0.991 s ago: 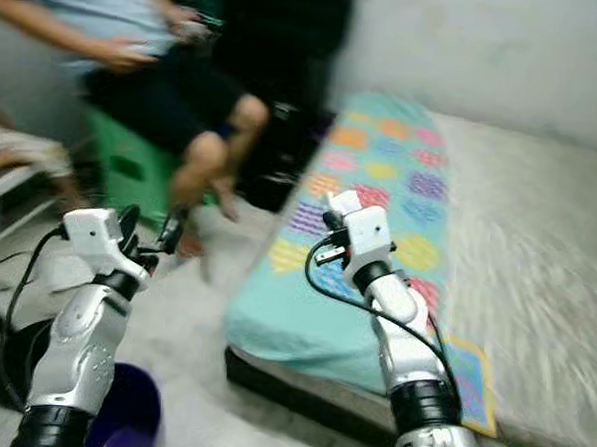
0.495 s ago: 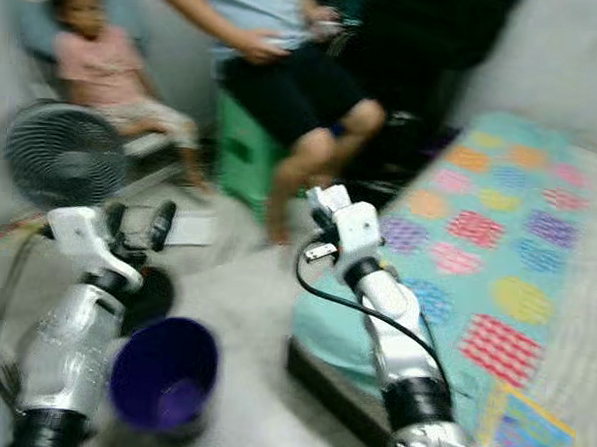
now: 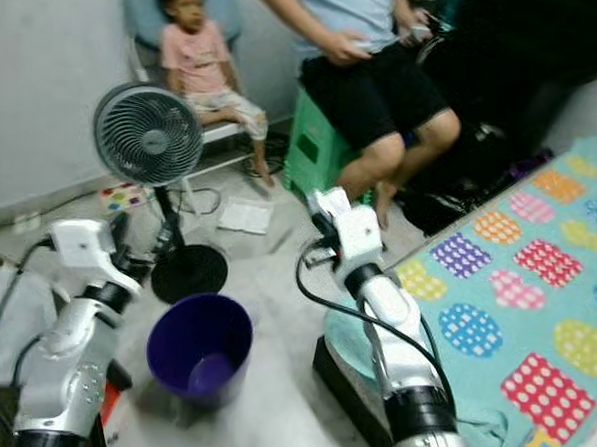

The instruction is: Clean up the room

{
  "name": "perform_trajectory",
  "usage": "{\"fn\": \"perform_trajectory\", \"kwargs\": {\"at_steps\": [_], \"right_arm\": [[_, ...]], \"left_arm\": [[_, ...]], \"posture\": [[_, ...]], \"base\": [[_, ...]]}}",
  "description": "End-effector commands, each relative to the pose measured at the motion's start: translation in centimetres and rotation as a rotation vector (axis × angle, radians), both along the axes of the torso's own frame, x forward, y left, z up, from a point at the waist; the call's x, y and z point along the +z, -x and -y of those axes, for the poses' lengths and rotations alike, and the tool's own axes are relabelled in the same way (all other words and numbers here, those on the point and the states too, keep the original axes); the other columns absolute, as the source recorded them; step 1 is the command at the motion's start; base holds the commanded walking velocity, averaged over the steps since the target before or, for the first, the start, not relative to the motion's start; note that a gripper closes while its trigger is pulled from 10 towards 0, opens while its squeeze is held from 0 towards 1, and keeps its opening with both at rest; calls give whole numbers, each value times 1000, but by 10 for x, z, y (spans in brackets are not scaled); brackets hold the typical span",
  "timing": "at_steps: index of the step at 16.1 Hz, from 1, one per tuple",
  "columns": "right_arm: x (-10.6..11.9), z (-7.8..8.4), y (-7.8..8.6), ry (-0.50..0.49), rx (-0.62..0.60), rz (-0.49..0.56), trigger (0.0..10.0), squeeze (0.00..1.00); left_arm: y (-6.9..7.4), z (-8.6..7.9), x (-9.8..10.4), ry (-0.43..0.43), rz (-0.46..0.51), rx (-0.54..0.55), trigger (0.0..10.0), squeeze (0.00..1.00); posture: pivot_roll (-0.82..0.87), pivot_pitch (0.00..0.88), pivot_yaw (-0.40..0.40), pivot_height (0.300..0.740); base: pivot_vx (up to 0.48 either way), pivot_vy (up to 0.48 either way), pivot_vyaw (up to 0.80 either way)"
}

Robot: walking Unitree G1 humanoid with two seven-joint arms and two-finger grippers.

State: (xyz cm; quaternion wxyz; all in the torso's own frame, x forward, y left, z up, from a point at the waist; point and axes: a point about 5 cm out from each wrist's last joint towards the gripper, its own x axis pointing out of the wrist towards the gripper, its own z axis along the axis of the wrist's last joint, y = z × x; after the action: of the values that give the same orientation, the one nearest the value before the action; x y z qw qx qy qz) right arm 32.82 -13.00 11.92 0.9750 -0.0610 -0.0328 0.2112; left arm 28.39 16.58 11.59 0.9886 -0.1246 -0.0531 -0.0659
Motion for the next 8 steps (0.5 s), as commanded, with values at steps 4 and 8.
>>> {"fn": "perform_trajectory", "kwargs": {"at_steps": [4, 8], "right_arm": [[0, -2, 7, -24, -1, 0, 10000, 0], [1, -5, 10, -4, -7, 13, 10000, 0]], "left_arm": [[6, -1, -1, -14, -20, -3, 10000, 0], [2, 7, -1, -19, -31, -35, 10000, 0]], "posture": [[-32, 2, 1, 740], [-38, 15, 19, 740]], "base": [[0, 0, 0], [0, 0, 200]]}}
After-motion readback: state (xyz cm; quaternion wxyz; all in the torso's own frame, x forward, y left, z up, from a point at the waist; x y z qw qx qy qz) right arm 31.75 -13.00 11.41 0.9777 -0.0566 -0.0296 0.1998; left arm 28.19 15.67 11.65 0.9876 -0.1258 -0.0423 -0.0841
